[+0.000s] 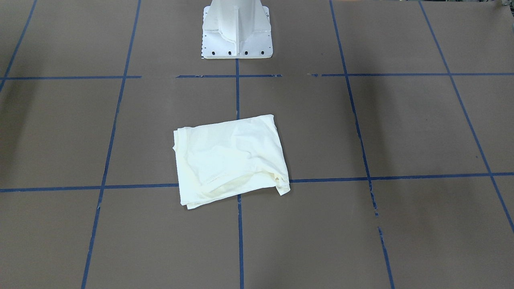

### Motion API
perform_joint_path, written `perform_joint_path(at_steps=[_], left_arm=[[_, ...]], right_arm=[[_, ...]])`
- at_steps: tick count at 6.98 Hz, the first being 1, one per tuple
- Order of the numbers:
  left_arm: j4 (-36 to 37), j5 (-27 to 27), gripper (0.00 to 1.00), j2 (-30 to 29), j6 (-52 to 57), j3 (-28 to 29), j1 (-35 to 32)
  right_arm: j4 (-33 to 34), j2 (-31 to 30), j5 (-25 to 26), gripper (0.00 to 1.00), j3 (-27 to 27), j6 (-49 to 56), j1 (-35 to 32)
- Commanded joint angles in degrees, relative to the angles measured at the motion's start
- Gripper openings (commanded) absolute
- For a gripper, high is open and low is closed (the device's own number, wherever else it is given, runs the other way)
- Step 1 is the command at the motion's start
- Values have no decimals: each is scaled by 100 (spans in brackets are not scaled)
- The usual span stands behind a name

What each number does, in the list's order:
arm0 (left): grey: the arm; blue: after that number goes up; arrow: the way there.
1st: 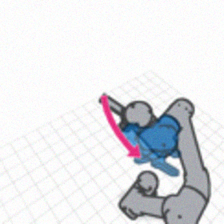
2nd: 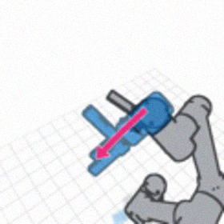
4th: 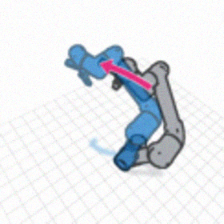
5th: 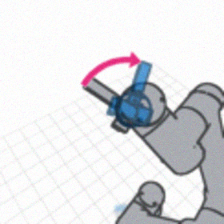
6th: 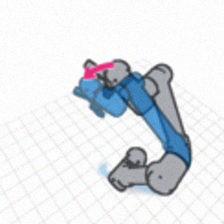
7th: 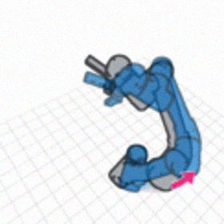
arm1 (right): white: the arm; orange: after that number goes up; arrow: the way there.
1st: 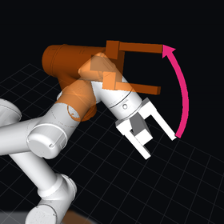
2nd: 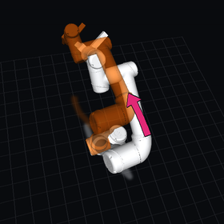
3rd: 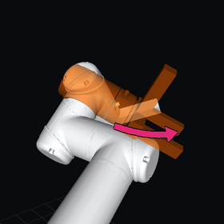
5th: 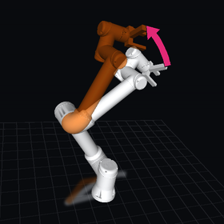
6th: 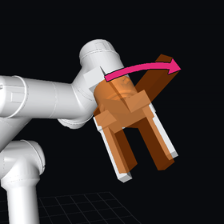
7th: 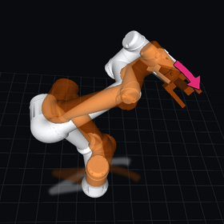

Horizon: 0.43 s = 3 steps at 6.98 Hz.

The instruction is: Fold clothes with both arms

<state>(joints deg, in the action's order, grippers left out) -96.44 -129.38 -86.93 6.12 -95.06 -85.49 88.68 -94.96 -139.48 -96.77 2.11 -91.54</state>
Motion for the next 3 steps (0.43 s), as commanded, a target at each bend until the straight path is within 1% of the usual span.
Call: perform_joint_path(at_steps=[1,3], left_arm=[[3,-86,100,0,-843,41,6],[3,-166,100,0,-1025,58,6]], right_arm=[[0,-5,35,100,0,0,-4],[0,-5,35,100,9,0,-4]])
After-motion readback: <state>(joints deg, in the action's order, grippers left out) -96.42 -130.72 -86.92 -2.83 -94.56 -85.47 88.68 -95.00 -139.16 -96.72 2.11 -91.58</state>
